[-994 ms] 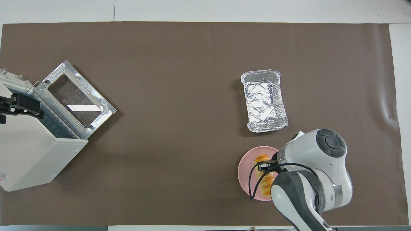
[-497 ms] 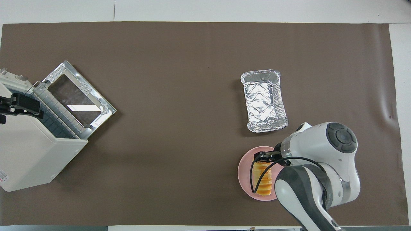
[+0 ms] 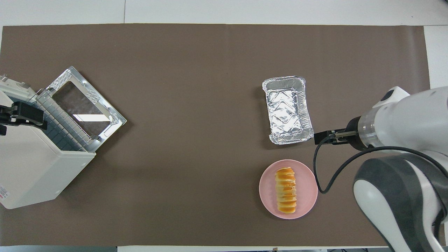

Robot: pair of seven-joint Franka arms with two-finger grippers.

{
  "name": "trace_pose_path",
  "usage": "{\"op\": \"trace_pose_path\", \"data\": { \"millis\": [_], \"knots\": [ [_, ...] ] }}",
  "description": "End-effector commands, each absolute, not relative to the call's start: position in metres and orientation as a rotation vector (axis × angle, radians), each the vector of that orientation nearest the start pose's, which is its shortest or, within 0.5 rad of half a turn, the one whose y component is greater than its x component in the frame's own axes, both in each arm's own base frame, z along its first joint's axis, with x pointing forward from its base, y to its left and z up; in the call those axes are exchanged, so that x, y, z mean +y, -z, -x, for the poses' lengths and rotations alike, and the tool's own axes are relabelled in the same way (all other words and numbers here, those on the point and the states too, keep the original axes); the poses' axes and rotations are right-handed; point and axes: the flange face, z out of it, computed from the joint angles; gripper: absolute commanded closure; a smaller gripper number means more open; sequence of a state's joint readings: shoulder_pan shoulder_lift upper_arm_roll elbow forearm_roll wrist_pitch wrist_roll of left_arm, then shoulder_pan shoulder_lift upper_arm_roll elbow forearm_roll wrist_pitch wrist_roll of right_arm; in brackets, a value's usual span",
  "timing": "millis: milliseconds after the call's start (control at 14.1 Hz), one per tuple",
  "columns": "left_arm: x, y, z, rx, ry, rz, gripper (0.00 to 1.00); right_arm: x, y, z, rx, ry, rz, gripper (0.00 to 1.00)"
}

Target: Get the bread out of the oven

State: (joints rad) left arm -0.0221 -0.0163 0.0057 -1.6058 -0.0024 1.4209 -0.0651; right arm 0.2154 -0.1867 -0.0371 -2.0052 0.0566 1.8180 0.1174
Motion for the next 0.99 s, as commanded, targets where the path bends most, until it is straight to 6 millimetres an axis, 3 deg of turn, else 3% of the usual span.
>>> {"op": "trace_pose_path", "data": {
  "millis": [0, 213, 923],
  "knots": [
    [-0.008, -0.609, -0.527, -0.086, -0.242, 3.136, 0.0, 0.068, -0.579, -0.519, -0.155, -0.028, 3.099, 0.0],
    [-0.008, -0.609, -0.526, -0.085, -0.244, 3.136, 0.0, 0.046, -0.6, -0.534, -0.146, -0.002, 3.102, 0.0],
    [-0.009, -0.609, -0.527, -0.083, -0.242, 3.136, 0.0, 0.031, -0.592, -0.527, -0.117, -0.106, 3.129, 0.0]
  ]
}}
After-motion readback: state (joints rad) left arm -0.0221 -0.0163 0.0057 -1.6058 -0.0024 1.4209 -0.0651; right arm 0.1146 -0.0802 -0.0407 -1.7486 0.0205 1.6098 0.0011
